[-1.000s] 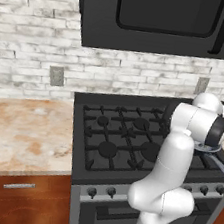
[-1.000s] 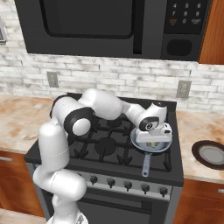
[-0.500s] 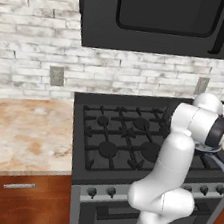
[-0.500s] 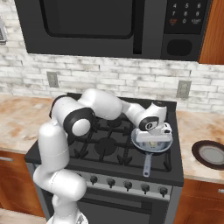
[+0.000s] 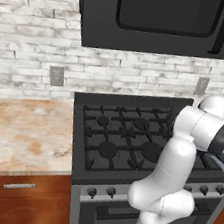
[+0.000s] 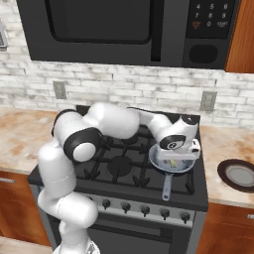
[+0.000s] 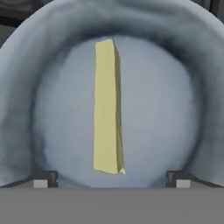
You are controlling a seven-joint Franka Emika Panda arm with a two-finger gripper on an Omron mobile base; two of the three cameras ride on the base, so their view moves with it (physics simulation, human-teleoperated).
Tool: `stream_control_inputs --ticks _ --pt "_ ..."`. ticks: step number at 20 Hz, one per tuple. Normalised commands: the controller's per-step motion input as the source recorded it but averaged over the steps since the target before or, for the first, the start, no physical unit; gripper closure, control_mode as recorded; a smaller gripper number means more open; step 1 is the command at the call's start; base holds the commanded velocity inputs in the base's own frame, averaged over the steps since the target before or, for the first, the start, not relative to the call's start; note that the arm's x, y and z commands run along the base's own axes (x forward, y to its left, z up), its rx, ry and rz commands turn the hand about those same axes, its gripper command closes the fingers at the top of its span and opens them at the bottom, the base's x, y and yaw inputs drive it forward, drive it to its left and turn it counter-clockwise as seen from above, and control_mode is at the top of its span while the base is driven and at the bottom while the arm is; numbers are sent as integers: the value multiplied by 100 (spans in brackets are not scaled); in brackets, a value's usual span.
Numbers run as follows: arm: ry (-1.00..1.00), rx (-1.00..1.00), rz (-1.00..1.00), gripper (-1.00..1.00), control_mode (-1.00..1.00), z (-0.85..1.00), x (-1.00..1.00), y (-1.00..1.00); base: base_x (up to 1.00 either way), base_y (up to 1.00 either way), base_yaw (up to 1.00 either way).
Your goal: Pick up the butter stick and place it in the pan. Then turn on the burner for the pan.
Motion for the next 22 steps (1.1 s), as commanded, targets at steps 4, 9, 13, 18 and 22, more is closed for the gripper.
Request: stream_control_inputs --ticks 4,9,13,18,22 --pt "-9 9 0 -100 -100 28 -57 -20 0 0 0" --pt "-9 8 0 -100 -100 14 -50 -23 0 0 0" --pt "-12 7 0 -100 -100 1 -48 -24 0 0 0" --pt "-15 7 0 -100 -100 0 -54 -20 0 0 0" --pt "-15 4 0 -100 -100 -6 -46 -14 0 0 0"
